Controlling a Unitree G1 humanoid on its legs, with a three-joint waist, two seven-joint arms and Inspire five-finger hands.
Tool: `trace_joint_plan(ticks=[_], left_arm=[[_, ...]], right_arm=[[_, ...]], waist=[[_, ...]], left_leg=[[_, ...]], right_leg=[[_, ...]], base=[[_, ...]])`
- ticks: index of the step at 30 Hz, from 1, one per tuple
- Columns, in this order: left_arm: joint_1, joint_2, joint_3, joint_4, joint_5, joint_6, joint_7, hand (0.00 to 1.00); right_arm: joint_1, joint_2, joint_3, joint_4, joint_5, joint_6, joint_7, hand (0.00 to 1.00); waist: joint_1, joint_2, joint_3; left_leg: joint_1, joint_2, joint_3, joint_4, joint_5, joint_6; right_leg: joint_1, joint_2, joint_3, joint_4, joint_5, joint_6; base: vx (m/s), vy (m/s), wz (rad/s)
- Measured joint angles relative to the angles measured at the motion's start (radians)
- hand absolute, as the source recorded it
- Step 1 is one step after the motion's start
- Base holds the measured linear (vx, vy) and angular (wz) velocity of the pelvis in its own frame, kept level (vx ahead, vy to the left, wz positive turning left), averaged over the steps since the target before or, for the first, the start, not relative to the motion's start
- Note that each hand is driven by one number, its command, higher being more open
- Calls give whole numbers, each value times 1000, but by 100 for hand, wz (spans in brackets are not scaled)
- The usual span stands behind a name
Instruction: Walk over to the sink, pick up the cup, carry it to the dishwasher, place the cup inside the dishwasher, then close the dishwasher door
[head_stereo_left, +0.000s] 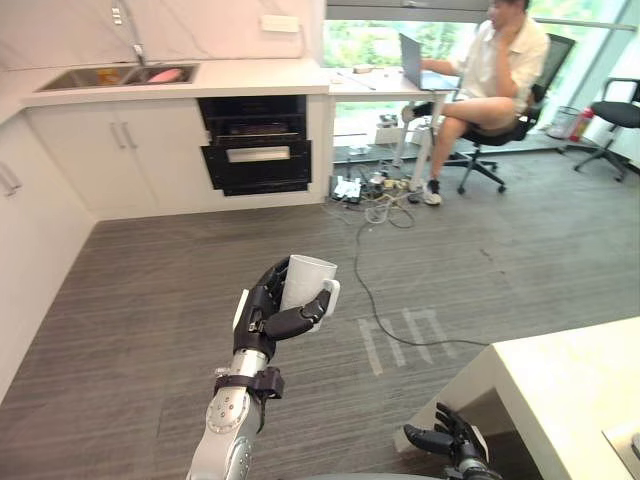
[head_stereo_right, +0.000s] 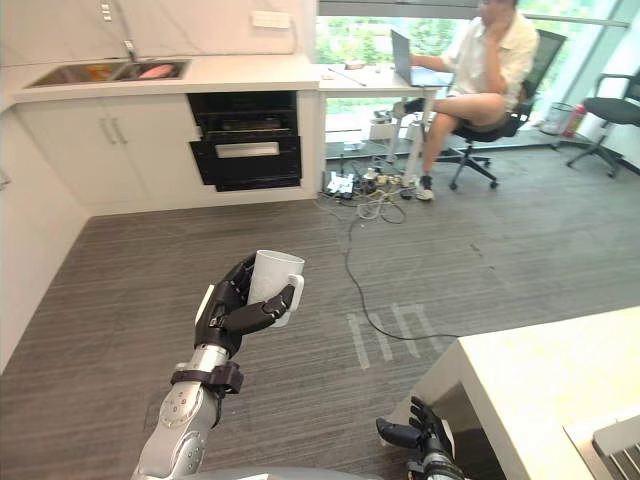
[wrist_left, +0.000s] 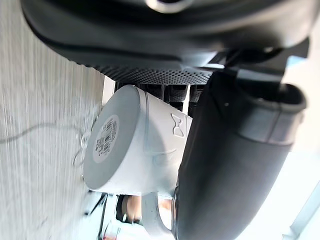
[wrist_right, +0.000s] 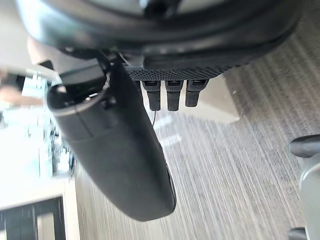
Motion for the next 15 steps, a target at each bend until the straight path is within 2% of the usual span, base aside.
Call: trace_joint_plan(ticks=[2,4,5,6,8,10,12,13,14,15], left_arm=[[-2,-2,1,-17,0,0,2,30],[-9,-1,2,-22,0,0,3,30],[-11,-7,0,-22,0,0,4,30],[-11,-11,-1,-21,0,1,5,30],[-11,-9,-2,-21,0,1,6,30],[-11,3,-3,-32,0,0,4,30],[-11,-3,-9,-39,0,1,1,30],[-10,-7,-10,-46,3,1,0,30],[-9,-4,-12,-54,3,1,0,30],[-10,5,-11,-66,3,1,-1,30]], right_arm=[[-25,-1,-1,27,0,0,-6,90],[-43,-4,-1,31,0,0,-14,90],[-52,-9,-1,35,0,0,-21,90],[-63,-18,0,42,0,2,-26,90],[-71,-22,0,42,0,3,-29,90],[-78,-29,-1,27,-2,4,-30,90],[-76,-34,-8,7,-3,9,-30,90],[-87,-48,-6,-8,-12,16,-28,90],[-89,-49,-3,-20,-13,21,-29,90],[-88,-46,8,-43,-22,22,-28,90]], waist=[[2,1,24],[3,1,51],[3,8,64],[4,22,76],[19,21,80],[20,10,87],[18,7,89],[16,5,93],[12,5,95],[-2,7,101]], left_leg=[[-61,1,43,10,-6,3],[-123,33,210,101,-36,47],[-154,70,321,166,-55,61],[-173,113,424,238,-61,50],[-190,98,427,306,-116,47],[-216,66,427,424,-226,68],[-215,38,426,482,-291,82],[-210,15,426,518,-342,104],[-194,3,422,516,-353,113],[-157,-12,401,506,-368,132]], right_leg=[[-20,-20,-76,-1,-2,-2],[-28,-41,-124,3,-1,-1],[-32,-50,-147,14,-3,1],[-31,-59,-166,35,-18,18],[-26,-91,-164,59,-40,50],[-25,-157,-167,129,-99,96],[-36,-209,-157,239,-129,122],[-139,-258,-92,472,-113,78],[-185,-266,-44,570,-85,36],[-267,-234,74,725,-75,19]], base=[[-90,38,108],[-35,52,82],[27,76,73],[71,151,54],[125,207,15],[176,253,14],[233,283,13],[315,350,12],[352,325,25],[343,211,45]])
